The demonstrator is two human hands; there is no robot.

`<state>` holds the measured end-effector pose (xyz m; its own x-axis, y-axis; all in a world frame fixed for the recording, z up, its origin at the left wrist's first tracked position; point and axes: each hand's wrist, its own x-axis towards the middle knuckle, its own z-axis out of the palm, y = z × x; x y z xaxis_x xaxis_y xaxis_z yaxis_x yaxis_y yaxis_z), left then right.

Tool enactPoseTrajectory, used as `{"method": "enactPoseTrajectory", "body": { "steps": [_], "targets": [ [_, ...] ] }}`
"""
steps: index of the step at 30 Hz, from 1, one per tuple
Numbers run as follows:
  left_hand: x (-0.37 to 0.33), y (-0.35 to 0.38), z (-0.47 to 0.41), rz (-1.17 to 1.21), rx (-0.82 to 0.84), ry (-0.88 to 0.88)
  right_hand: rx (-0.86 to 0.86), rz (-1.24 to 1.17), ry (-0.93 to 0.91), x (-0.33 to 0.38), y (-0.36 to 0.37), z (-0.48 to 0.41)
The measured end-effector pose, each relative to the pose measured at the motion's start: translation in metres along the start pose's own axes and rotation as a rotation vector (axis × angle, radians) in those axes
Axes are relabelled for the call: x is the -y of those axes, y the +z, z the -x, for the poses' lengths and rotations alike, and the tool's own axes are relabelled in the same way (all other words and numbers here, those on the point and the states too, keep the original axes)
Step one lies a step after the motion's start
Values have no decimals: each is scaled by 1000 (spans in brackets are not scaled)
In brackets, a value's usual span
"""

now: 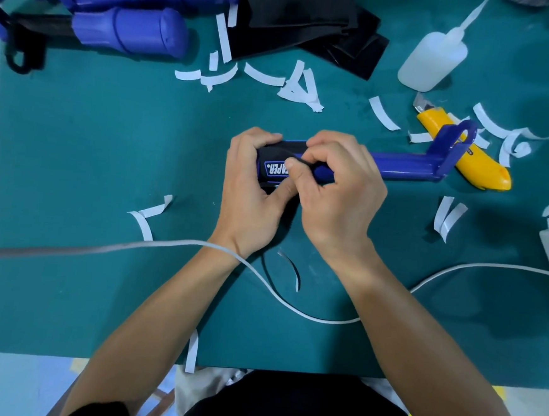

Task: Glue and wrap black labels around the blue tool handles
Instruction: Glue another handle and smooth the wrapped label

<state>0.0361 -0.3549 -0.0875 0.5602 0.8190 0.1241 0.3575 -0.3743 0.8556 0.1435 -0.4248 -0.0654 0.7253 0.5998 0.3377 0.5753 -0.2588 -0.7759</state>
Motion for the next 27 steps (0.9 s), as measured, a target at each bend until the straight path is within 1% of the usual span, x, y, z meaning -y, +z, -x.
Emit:
{"method": "enactPoseTrajectory", "body": {
  "steps": [4,7,11,15,18,23,27],
  "targets": [
    [-3,0,1,80,-14,-60,18,-46,-5,-5,-5,-6],
    [-5,-2,0,104,-19,-42,74,-95,-55,-17,-11,-15],
    [-3,-6,-2,83,-14,-29,107,-82,-114,-22,-12,-15],
    [-6,-9,-5,55,-4,-11,189,-69,-65,-22,-13,-14],
    [-6,-13,-7,41,6,-17,205,-99,-25,-22,-14,-13],
    [-4,-17,-7,134,18,-48,176,-114,29,-21,-13,-12],
    [-7,-15,-6,220,9,-98,210,-92,69,-19,-15,-13]
  ]
}}
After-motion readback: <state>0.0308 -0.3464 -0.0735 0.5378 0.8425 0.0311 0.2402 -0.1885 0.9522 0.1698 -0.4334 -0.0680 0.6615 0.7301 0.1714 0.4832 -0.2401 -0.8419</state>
